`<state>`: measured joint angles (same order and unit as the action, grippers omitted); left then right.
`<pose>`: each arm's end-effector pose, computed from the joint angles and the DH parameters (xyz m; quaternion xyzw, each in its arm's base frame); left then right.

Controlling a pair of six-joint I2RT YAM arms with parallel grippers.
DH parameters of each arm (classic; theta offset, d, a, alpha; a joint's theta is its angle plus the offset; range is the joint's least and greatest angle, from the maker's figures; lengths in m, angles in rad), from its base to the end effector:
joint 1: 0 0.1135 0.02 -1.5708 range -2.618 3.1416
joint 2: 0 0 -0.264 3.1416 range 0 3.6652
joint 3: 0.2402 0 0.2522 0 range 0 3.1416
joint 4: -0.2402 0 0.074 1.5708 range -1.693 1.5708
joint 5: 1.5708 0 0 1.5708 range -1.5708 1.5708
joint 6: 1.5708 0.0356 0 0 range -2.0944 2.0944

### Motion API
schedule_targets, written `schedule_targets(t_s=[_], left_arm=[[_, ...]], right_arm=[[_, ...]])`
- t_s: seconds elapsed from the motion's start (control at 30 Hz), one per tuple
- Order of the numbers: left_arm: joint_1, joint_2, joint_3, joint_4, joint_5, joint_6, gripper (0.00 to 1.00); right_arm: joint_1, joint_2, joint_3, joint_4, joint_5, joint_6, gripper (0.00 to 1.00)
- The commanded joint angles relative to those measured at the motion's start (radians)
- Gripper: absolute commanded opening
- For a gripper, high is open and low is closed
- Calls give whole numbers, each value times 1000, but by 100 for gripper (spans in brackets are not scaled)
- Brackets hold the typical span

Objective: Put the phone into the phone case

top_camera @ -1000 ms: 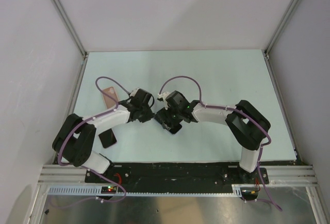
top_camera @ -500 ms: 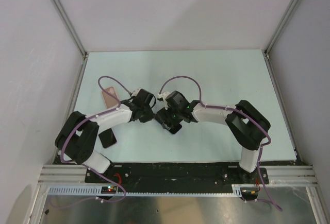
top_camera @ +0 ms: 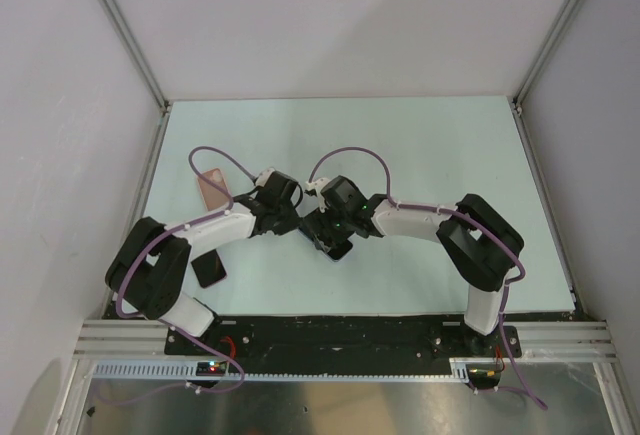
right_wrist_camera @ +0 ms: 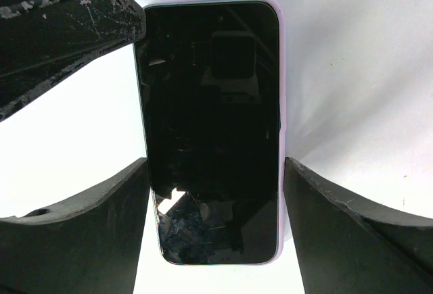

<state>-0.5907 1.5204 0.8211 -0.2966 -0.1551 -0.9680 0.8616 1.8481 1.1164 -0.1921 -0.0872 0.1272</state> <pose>0.2457 -0.1581 0.1738 -0.2009 0.9350 -0.1458 0.2533 0.2455 0.2909 0.1610 -0.3530 0.8791 0.1871 0.2599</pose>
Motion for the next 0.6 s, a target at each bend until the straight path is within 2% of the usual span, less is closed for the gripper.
schedule_targets(t_s=[0.0,0.3,0.47,0.57], left_arm=[[-8,7,8,52,-8,-6,15],[-7,57,-3,51,-4,-20,10],[-7,82,-8,50,-10,-30,4],[-7,93,-9,47,-10,-29,1]], right_arm=[[-5,65,9,27,18,28,66],[-6,65,8,29,22,31,68],[-9,53,8,31,14,44,80],[-16,37,7,35,0,58,83]])
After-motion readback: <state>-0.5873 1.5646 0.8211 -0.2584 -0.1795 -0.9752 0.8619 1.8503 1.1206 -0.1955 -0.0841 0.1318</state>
